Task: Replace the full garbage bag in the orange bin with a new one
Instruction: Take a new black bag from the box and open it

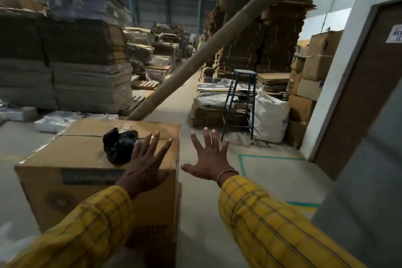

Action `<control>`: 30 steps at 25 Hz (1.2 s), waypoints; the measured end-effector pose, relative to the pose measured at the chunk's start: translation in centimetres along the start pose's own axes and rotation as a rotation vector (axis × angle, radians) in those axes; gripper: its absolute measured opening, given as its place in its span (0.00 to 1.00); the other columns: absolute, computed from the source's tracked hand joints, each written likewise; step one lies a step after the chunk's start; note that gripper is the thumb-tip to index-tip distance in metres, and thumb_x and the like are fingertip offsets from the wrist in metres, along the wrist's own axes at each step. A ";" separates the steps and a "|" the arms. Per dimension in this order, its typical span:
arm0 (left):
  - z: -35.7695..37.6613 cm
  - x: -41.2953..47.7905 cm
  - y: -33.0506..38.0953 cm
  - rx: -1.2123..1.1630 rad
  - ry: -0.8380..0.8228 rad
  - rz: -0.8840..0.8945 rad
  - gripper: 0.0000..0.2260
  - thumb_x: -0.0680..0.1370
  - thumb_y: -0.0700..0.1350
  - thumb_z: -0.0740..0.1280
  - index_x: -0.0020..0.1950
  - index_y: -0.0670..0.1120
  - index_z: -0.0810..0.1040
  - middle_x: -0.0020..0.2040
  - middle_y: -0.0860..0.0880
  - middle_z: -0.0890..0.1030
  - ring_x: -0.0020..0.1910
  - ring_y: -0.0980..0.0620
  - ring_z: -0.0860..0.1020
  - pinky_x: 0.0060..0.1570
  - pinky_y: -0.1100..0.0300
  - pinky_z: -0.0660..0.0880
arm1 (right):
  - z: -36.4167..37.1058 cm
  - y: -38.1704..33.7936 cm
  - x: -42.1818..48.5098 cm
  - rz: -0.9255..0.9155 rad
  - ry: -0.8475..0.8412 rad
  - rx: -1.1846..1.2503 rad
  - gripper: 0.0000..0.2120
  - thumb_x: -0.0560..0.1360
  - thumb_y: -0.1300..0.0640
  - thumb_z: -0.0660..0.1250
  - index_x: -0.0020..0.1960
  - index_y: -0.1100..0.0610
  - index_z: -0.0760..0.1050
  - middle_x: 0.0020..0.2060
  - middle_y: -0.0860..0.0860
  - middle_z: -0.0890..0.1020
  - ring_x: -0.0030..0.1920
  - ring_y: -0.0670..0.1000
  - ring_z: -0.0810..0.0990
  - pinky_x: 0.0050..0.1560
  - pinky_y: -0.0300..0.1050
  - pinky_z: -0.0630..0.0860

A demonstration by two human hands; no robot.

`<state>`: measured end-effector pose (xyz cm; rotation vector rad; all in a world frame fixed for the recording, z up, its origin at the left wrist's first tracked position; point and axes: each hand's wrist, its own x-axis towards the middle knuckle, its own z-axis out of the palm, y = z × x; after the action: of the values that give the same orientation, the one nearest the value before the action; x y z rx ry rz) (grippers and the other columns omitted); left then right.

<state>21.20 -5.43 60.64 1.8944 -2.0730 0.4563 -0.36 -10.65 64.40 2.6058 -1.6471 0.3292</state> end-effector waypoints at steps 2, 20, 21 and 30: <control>-0.9 0.9 -1.4 0.002 -0.004 -0.035 0.42 0.75 0.65 0.62 0.80 0.58 0.41 0.82 0.42 0.40 0.80 0.40 0.38 0.77 0.38 0.44 | -1.3 -1.0 2.0 -0.018 0.005 -0.002 0.52 0.69 0.26 0.61 0.81 0.42 0.36 0.81 0.55 0.35 0.79 0.61 0.30 0.72 0.76 0.34; 0.0 5.9 -12.3 -0.095 -0.074 -0.485 0.41 0.76 0.62 0.64 0.80 0.58 0.42 0.82 0.44 0.43 0.81 0.39 0.44 0.76 0.36 0.48 | -2.1 -5.3 16.2 -0.285 -0.076 0.056 0.53 0.69 0.29 0.66 0.81 0.42 0.37 0.81 0.54 0.34 0.80 0.61 0.32 0.75 0.73 0.35; 0.9 6.6 -14.1 -0.133 -0.118 -0.530 0.40 0.76 0.60 0.64 0.80 0.57 0.43 0.82 0.44 0.44 0.81 0.39 0.45 0.75 0.36 0.50 | -1.3 -6.4 17.6 -0.298 -0.104 0.068 0.53 0.69 0.31 0.68 0.81 0.42 0.37 0.81 0.53 0.34 0.80 0.61 0.34 0.75 0.72 0.37; 11.5 10.7 -25.1 -0.446 -0.407 -0.463 0.22 0.77 0.41 0.64 0.72 0.48 0.72 0.70 0.42 0.74 0.66 0.42 0.74 0.68 0.47 0.71 | 11.9 -17.4 27.3 -0.388 -0.426 0.158 0.37 0.69 0.50 0.76 0.73 0.54 0.64 0.67 0.59 0.72 0.66 0.63 0.72 0.64 0.60 0.75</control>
<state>45.20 -21.98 55.58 2.1950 -1.6569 -0.4929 28.41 -29.06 59.66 3.2021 -1.1836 -0.1286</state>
